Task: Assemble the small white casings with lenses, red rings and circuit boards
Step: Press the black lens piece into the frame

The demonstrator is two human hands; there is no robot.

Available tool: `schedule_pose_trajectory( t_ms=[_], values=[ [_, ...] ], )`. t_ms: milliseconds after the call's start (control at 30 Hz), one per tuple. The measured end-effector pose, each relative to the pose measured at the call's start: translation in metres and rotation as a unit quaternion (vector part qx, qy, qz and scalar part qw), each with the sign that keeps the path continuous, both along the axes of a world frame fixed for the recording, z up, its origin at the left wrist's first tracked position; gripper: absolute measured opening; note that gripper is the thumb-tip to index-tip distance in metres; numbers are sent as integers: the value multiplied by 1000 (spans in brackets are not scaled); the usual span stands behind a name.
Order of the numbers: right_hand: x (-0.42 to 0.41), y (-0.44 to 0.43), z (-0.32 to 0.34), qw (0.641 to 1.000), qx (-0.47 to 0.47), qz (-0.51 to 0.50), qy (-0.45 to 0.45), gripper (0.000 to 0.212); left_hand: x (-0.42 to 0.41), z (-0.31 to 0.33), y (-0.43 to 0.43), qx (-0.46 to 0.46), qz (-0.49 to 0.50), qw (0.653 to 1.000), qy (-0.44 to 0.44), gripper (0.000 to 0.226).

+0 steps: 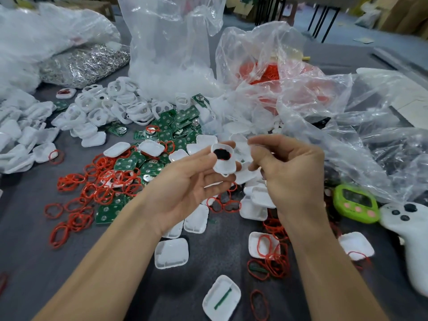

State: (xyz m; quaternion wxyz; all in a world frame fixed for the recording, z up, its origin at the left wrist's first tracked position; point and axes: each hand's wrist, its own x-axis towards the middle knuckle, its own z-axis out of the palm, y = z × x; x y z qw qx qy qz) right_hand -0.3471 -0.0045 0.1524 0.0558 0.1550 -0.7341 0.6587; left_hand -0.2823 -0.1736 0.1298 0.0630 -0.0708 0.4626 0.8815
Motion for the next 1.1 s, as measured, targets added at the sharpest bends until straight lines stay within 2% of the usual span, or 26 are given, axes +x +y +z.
schedule_pose_trajectory(
  t_ms=[100,233,267,367,467,500,533,633,733,833,933,1100],
  values=[
    [13,-5,0,994,37,-42,90,13,1,-1,3,-21,-12,1000,1,46],
    [27,-13,-3,959,146,-53,236,14,2,-1,5,-6,-27,1000,14,40],
    [29,-13,-4,959,157,-36,232,17,2,-1,4,6,-27,999,17,41],
    [30,-6,0,978,142,27,147,19,2,3,1,38,-17,999,23,38],
    [28,-1,8,994,8,87,64,11,1,3,2,37,-9,999,21,40],
    [26,1,9,996,-28,68,48,12,1,3,2,30,-10,999,19,42],
    [23,2,9,998,-33,29,41,15,1,3,3,27,-11,999,17,43],
    [16,6,5,998,43,-49,11,18,2,2,1,14,-17,1000,20,47],
    [14,8,3,991,131,-19,-5,26,3,1,-1,-10,-25,999,32,49],
    [17,5,0,984,174,12,-30,24,3,2,-2,-33,-24,998,41,52],
    [15,4,-2,988,145,25,-50,16,3,4,-1,-47,-23,998,43,50],
    [10,3,-1,990,11,71,-120,30,3,4,1,-46,-17,998,43,45]
  ],
)
